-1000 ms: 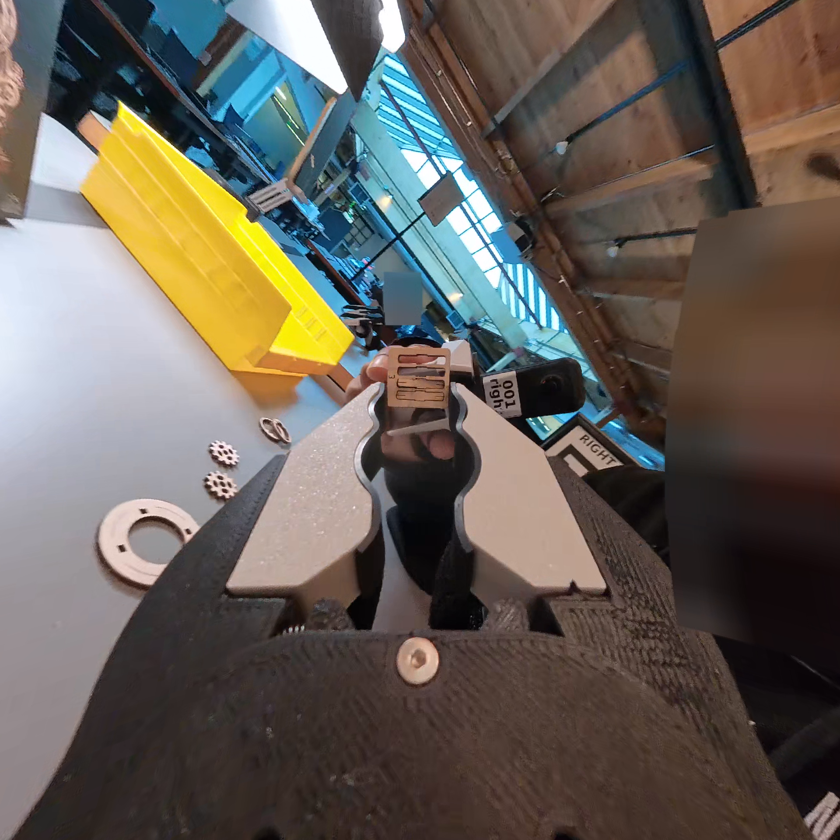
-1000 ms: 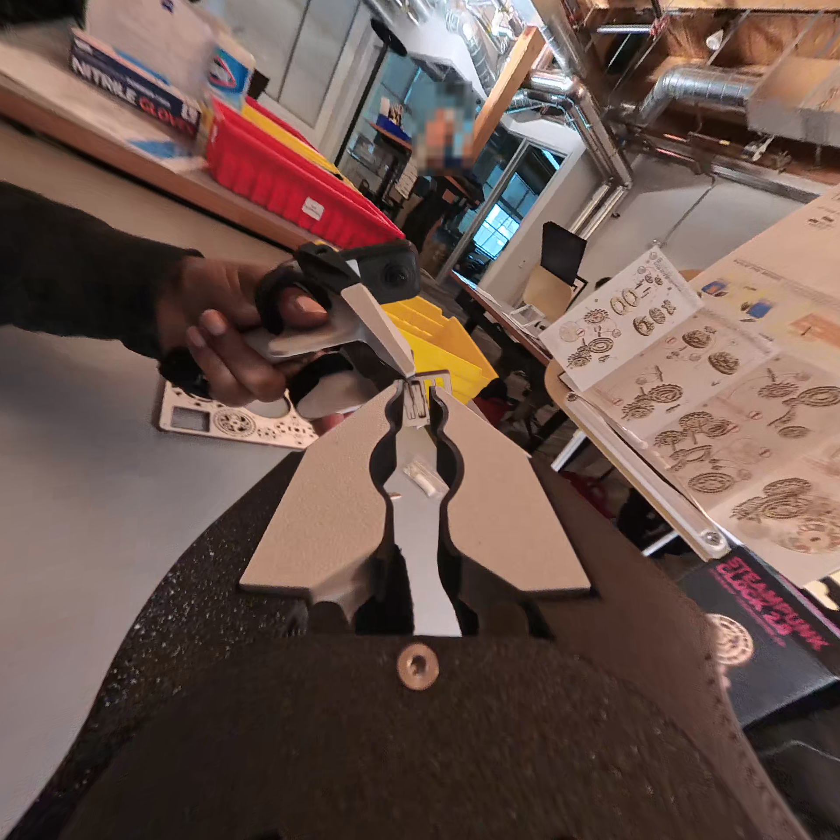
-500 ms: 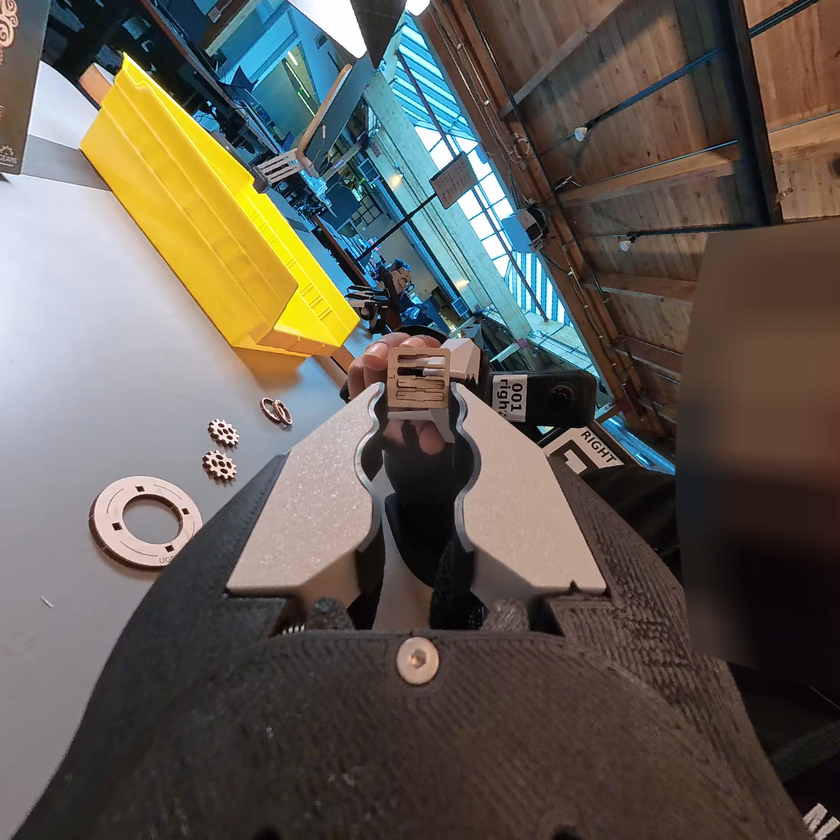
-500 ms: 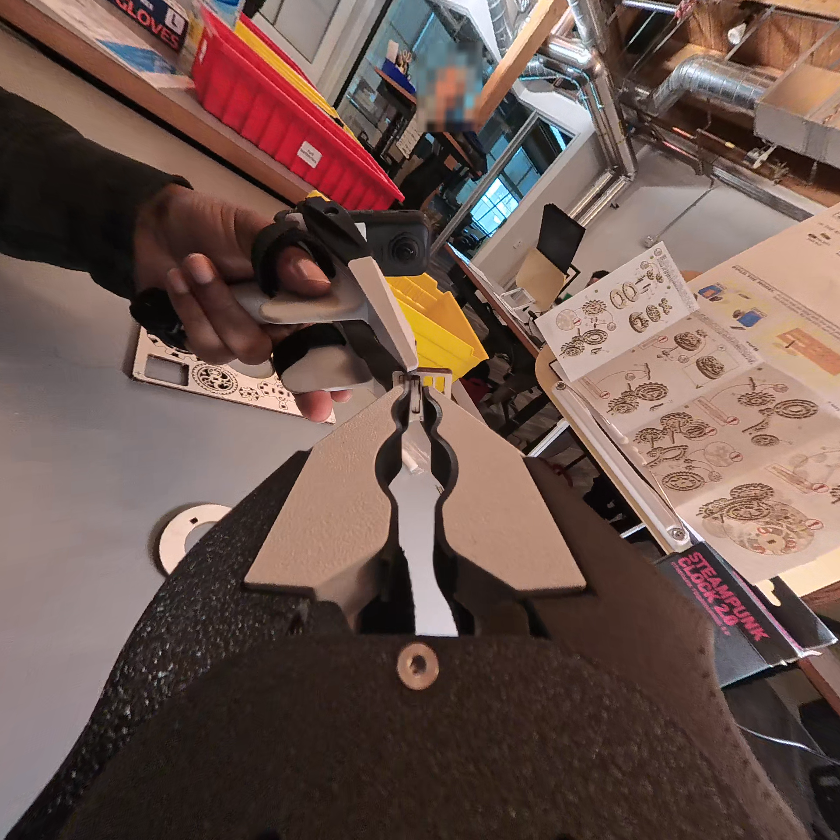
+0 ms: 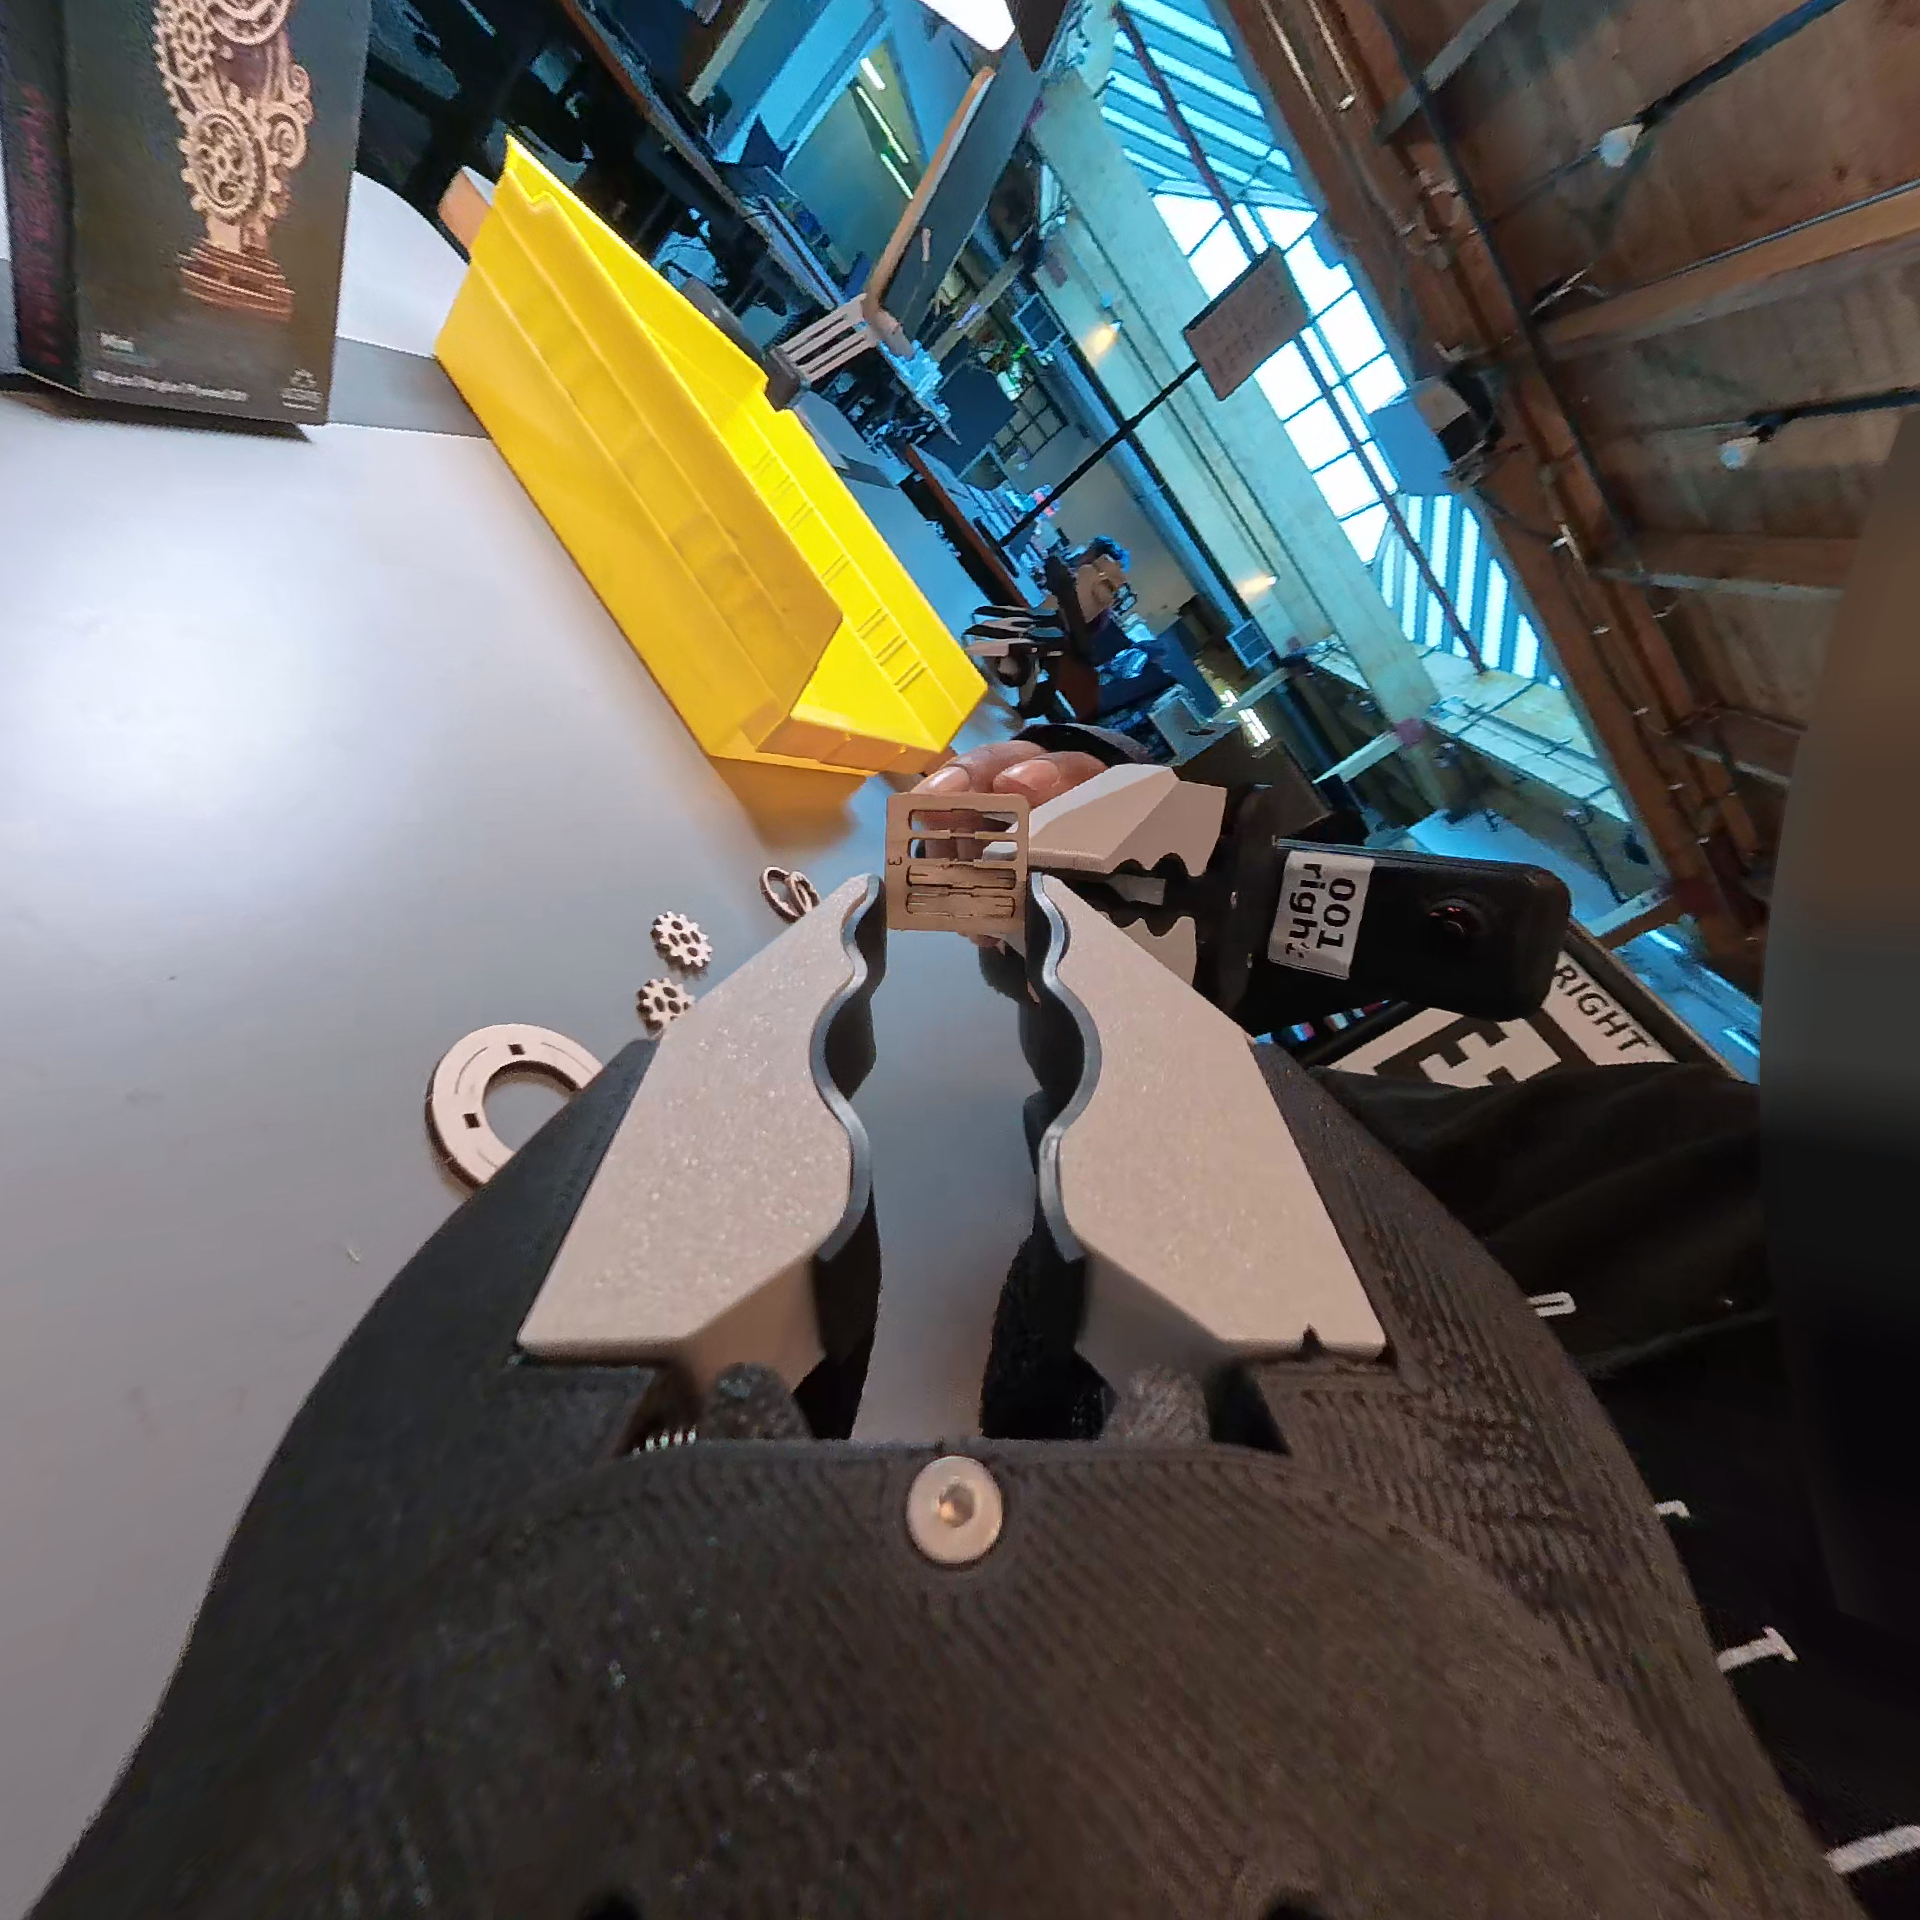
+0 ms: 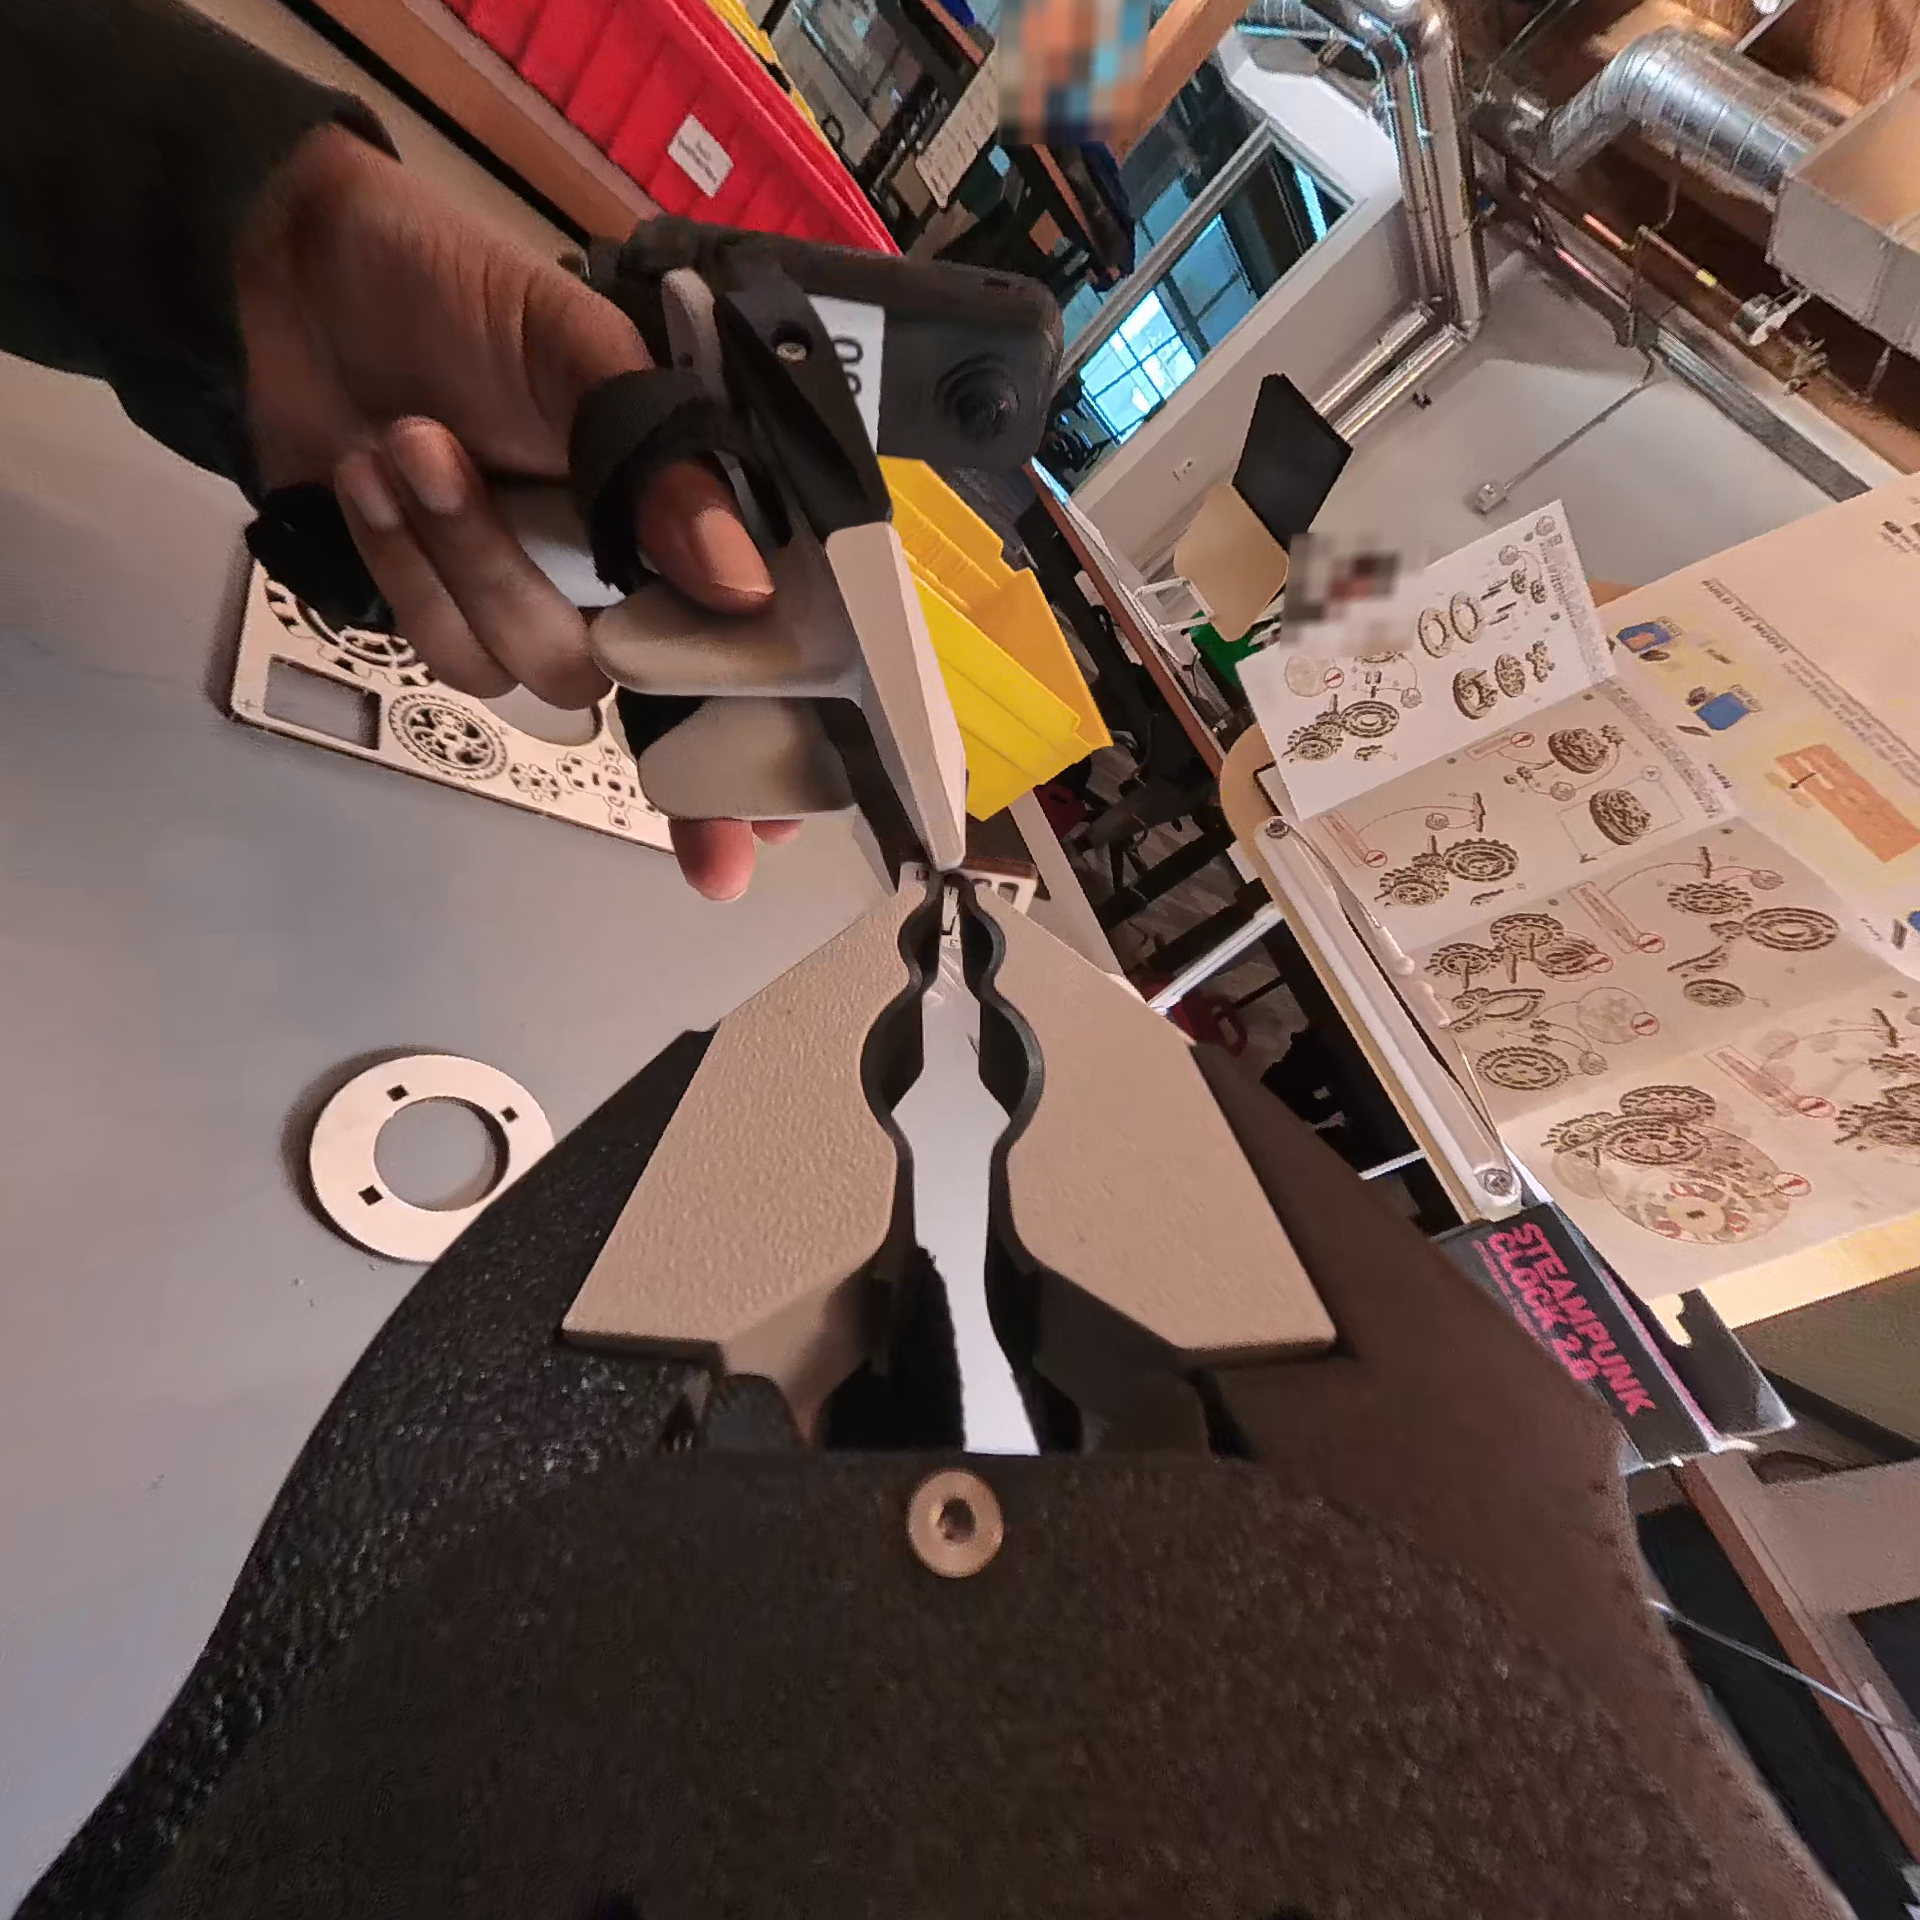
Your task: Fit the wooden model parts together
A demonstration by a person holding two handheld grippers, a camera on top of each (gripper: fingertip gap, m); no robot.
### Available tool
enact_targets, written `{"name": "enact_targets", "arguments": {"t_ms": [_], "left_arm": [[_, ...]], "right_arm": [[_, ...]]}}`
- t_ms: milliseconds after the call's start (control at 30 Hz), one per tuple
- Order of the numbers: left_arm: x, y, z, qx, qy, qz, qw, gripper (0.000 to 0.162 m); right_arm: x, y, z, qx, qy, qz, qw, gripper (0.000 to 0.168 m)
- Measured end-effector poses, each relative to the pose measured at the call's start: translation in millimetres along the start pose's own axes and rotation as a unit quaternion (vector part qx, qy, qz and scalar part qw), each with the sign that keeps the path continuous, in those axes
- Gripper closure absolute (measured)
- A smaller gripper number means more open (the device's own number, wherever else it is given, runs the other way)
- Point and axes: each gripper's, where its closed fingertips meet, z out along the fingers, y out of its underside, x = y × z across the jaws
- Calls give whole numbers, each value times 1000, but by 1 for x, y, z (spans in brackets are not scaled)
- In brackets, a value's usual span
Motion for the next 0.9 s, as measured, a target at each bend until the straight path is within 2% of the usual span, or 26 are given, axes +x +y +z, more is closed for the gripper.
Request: {"name": "enact_targets", "arguments": {"t_ms": [33, 300, 367, 500, 700, 900], "left_arm": [[-1, 0, 0, 0, -5, 3, 1000, 137], [2, -5, -2, 25, 28, -16, 999, 138], [8, -18, -11, 59, 57, -34, 996, 138], [8, -27, -23, 71, 44, -13, 996, 138], [8, -16, -12, 50, 63, -26, 996, 138], [12, -9, -4, 34, 69, -22, 997, 138]], "right_arm": [[0, 1, 1, -2, 0, 1, 1000, 168], [3, 2, 0, 5, 7, 9, 1000, 168], [2, 11, 0, -6, 3, 9, 1000, 168], [8, 8, 0, 10, 18, 33, 999, 168], [9, -10, -1, 44, 26, 53, 997, 164], [8, -13, 0, 45, 24, 55, 997, 164]]}}
